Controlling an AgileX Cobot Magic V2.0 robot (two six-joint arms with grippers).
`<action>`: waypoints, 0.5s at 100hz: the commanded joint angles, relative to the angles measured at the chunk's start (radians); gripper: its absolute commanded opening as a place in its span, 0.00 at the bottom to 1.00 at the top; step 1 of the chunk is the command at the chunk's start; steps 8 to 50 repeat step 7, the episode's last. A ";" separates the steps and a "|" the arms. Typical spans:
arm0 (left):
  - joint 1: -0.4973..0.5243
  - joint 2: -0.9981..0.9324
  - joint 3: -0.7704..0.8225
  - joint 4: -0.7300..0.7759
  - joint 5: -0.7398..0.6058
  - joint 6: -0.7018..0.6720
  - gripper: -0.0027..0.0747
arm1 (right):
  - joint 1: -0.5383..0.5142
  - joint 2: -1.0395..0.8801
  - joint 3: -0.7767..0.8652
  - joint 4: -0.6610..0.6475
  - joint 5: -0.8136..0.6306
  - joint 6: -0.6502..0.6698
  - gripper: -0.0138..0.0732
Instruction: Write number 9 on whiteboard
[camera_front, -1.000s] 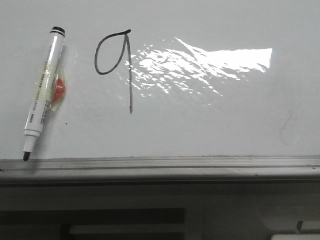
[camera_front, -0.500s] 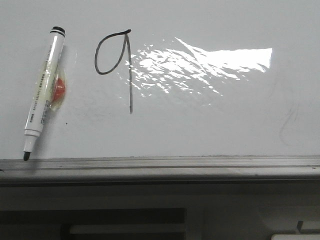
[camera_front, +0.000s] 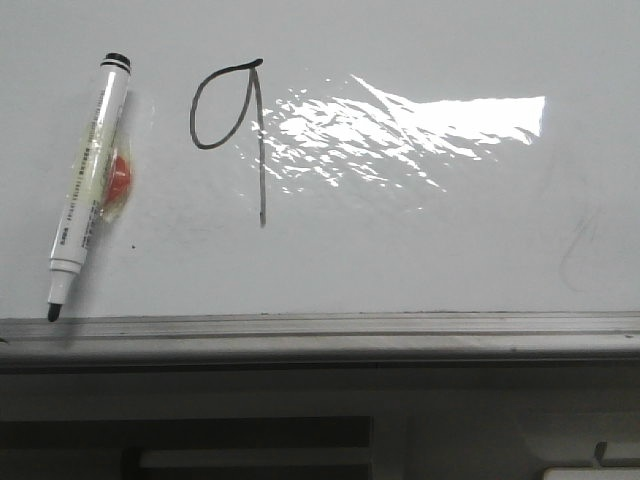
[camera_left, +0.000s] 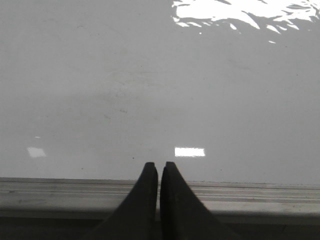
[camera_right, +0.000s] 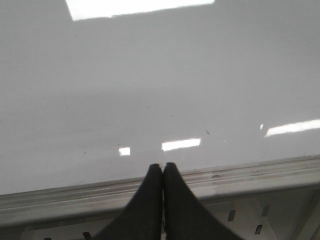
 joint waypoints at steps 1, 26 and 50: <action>0.003 -0.027 0.020 -0.005 -0.041 -0.007 0.01 | -0.006 -0.016 0.027 -0.005 -0.008 -0.009 0.09; 0.003 -0.027 0.020 -0.005 -0.041 -0.007 0.01 | -0.006 -0.016 0.027 -0.005 -0.008 -0.009 0.09; 0.003 -0.027 0.020 -0.005 -0.041 -0.007 0.01 | -0.006 -0.016 0.027 -0.005 -0.008 -0.009 0.09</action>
